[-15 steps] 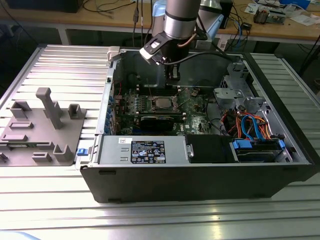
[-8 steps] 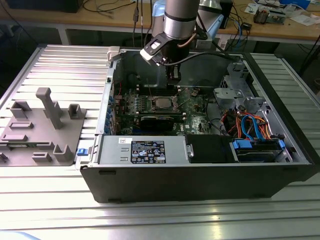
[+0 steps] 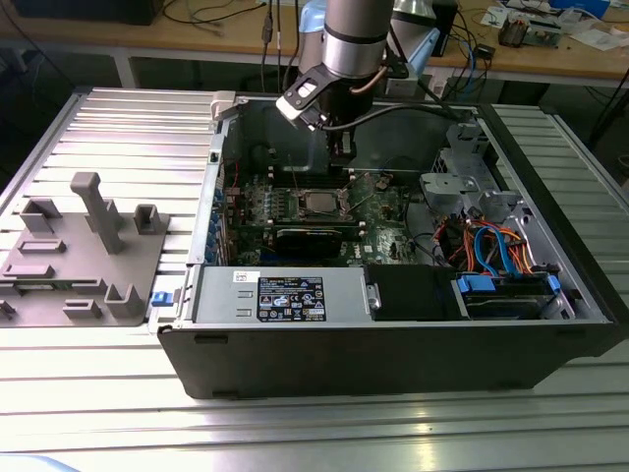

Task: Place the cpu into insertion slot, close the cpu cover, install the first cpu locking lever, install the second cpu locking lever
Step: 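Close the cpu cover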

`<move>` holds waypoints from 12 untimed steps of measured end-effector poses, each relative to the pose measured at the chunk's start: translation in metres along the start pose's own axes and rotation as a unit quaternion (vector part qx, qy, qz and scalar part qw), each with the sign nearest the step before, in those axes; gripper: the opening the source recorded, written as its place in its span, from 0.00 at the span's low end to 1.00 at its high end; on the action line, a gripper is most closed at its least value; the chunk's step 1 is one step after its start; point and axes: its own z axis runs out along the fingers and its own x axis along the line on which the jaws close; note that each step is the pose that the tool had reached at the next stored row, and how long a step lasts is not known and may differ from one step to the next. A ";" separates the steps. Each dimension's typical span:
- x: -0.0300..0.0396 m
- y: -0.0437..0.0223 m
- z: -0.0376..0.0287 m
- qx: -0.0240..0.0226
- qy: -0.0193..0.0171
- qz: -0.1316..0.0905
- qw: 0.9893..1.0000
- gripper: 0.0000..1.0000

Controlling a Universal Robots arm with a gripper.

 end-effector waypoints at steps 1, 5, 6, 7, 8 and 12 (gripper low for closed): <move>-0.0001 0.0016 0.0000 0.000 0.000 0.000 1.000 0.11; -0.0004 0.0121 0.0000 0.001 0.001 0.000 1.000 0.11; -0.0005 0.0131 -0.0001 0.001 0.001 0.000 1.000 0.11; -0.0005 0.0144 -0.0002 0.001 0.003 0.000 1.000 0.11; -0.0006 0.0156 -0.0002 0.001 0.003 0.000 1.000 0.11; -0.0007 0.0200 -0.0003 0.001 0.007 0.000 1.000 0.11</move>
